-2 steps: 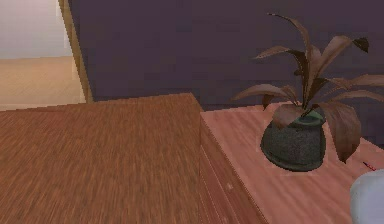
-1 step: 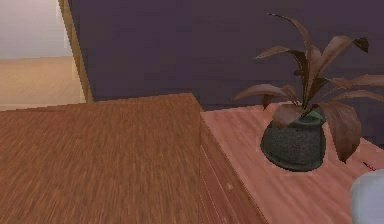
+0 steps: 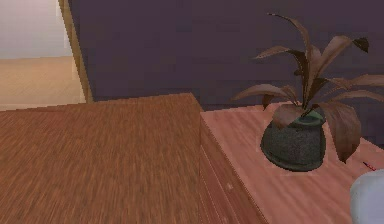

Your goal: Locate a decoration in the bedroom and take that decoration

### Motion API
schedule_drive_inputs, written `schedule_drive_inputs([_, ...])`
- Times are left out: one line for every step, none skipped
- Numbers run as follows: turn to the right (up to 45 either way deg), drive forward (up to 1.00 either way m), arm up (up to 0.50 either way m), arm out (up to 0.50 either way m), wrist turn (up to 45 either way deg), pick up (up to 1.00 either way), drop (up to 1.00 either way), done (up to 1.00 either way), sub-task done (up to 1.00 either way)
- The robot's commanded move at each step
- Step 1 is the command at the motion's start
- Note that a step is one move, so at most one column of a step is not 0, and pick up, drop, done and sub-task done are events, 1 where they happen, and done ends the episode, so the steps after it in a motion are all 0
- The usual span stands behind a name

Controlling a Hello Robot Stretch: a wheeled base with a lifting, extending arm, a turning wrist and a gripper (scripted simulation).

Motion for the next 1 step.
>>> schedule_drive_inputs([0.0,0.00,0.00,0.00,0.0,0.00,0.00,1.00,0.00])
